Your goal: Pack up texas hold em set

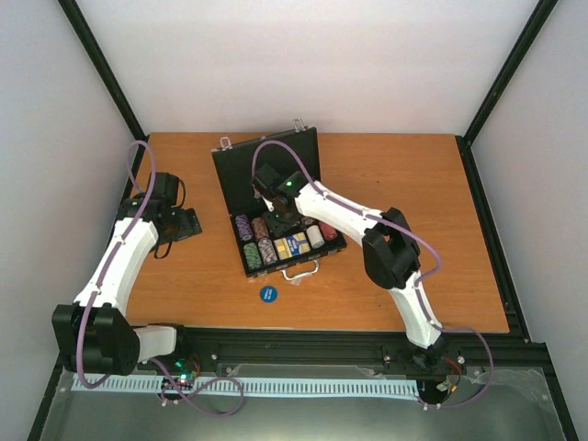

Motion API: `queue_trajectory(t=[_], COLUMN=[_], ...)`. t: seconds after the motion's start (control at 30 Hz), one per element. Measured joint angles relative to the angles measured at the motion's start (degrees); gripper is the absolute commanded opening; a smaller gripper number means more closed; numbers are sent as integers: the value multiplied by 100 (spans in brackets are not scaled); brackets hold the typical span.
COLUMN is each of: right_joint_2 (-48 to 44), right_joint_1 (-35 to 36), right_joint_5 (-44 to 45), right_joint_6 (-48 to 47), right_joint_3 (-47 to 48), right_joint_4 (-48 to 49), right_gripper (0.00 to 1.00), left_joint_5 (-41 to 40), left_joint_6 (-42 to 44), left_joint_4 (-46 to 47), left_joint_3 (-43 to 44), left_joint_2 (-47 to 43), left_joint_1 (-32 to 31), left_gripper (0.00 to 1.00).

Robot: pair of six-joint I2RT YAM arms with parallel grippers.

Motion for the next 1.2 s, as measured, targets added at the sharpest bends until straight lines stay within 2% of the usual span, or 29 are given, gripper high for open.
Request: queue_trajectory(t=[0.2,0.53,0.73,1.0,1.07,1.2], right_joint_2=[643,979,1115,1156,1156,1121], right_joint_1=[-129,-284,-369,-424,-424,-424], right_joint_5=[219,391,262,140,133,116], right_joint_6=[-46,-39,-44,-17,-17,-33], right_joint_3=[271,442,629,728,730,730], right_joint_4=[188,584,601,590,588,549], right_gripper=[25,27,60,81,88,95], left_joint_5=[0,-52,-79,-83,-83,-79], left_joint_6=[2,66,116,160,162,162], left_joint_4=[31,74,81,127,142,153], left_joint_3=[-4,-4,0,105,116,118], left_joint_2=[140,361,518,734,743,745], left_joint_1=[0,0,0,0,0,0], left_gripper=[100,100,100,100,100,100])
